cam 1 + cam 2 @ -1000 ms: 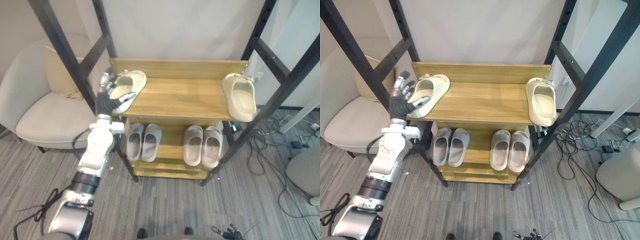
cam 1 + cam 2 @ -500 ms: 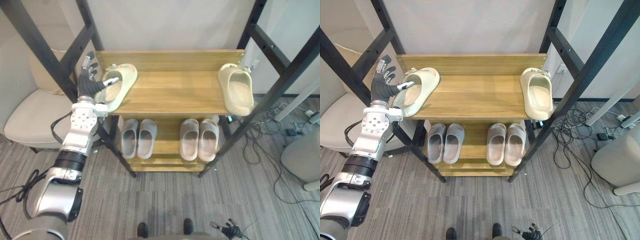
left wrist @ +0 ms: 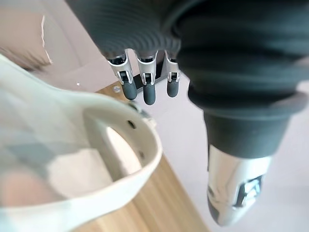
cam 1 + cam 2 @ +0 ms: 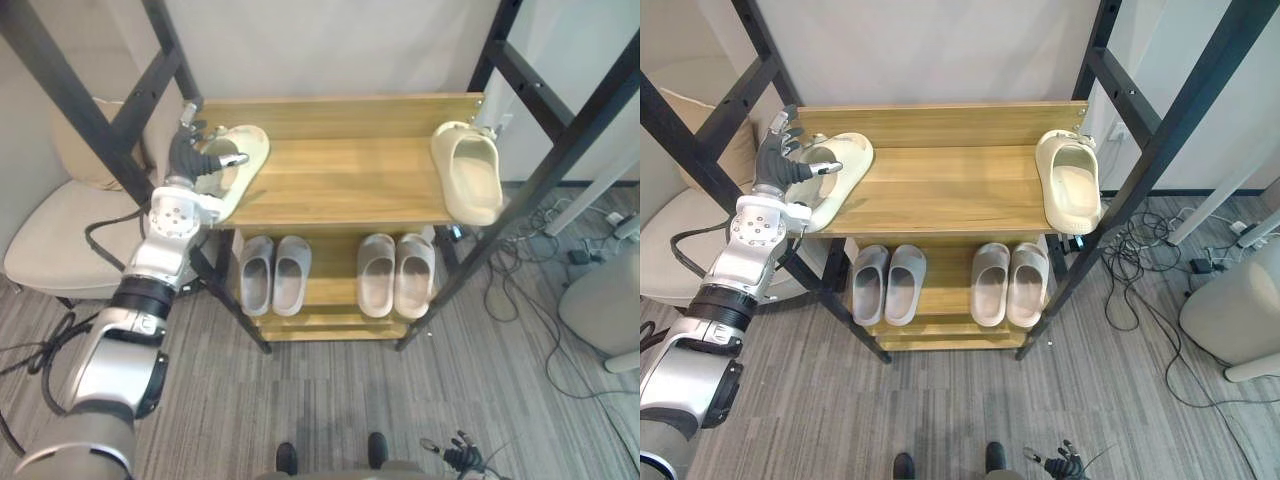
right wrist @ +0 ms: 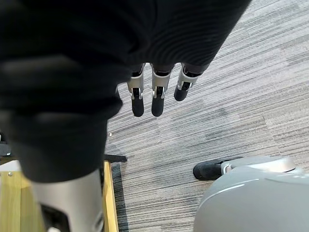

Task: Organize the slippers on the shoe rack

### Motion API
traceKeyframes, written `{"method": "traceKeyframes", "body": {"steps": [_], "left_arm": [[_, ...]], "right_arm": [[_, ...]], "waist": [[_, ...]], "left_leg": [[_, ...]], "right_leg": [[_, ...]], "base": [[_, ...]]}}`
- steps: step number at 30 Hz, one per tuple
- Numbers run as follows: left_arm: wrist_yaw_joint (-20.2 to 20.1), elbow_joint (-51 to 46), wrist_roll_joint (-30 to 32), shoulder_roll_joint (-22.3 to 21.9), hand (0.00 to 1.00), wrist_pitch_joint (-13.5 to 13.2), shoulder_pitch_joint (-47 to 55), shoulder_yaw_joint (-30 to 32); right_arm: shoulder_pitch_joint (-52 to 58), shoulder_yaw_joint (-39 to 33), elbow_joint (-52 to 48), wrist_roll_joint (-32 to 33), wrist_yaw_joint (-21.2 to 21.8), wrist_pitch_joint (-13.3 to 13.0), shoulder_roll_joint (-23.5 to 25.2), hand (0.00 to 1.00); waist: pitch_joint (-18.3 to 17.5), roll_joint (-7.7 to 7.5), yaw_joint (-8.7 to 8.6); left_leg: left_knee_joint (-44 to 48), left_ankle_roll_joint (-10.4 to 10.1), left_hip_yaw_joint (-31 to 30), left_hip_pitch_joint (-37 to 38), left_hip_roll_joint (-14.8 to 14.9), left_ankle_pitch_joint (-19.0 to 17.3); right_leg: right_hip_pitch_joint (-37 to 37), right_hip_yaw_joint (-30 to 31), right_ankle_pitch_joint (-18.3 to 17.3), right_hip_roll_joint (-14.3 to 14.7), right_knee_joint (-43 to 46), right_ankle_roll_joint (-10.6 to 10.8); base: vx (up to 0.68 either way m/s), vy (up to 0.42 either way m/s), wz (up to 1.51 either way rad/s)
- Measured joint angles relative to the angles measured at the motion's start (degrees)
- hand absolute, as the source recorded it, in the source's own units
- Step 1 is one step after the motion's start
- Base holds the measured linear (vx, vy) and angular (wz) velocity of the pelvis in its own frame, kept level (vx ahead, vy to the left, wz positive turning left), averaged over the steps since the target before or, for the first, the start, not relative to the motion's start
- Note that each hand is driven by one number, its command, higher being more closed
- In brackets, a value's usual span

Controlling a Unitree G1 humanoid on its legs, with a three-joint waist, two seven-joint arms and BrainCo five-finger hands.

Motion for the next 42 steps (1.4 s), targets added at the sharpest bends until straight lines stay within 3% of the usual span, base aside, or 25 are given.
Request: {"method": "traceKeyframes", "body": {"steps": [5,26,34,42], "left_arm": [[0.01,0.9,2.26,-1.45,0.0,0.72,-2.38,0.37],[0.34,4.76,9.72,-3.08,0.0,3.18,-7.62,5.41],[2.9,4.76,14.69,-4.3,0.0,4.83,-8.19,6.96],[4.87,4.75,20.21,-4.4,0.0,6.93,-10.93,7.25]], "right_arm": [[-0.04,0.43,-1.2,0.48,-0.02,-0.01,0.47,0.0],[-2.98,4.4,-2.06,2.87,0.03,-0.17,3.93,0.0],[-3.93,6.46,-2.05,4.37,0.04,-0.17,4.39,0.0],[-4.67,6.58,-2.05,4.49,-0.02,-0.19,4.56,0.0]], "waist": [[-0.03,-0.07,1.29],[-1.34,-2.58,1.49],[-1.26,-2.78,1.56],[-0.5,-4.26,1.57]], "left_leg": [[0.02,-0.12,1.0,-1.01,0.5,0.19],[1.1,-0.07,2.33,-4.71,0.55,0.57],[1.35,-0.06,2.0,-4.88,0.6,0.58],[2.11,-0.06,1.27,-5.76,0.65,0.57]], "right_leg": [[-1.98,0.81,0.0,0.38,1.28,-0.01],[-6.69,1.67,0.22,0.06,3.3,-0.07],[-6.59,1.27,0.23,-0.03,3.36,-0.08],[-6.73,0.85,0.32,-0.04,3.38,-0.21]], "base": [[0.02,-0.018,-0.08],[-0.01,-0.005,-0.03],[0.0,-0.001,0.01],[0.0,-0.002,0.04]]}}
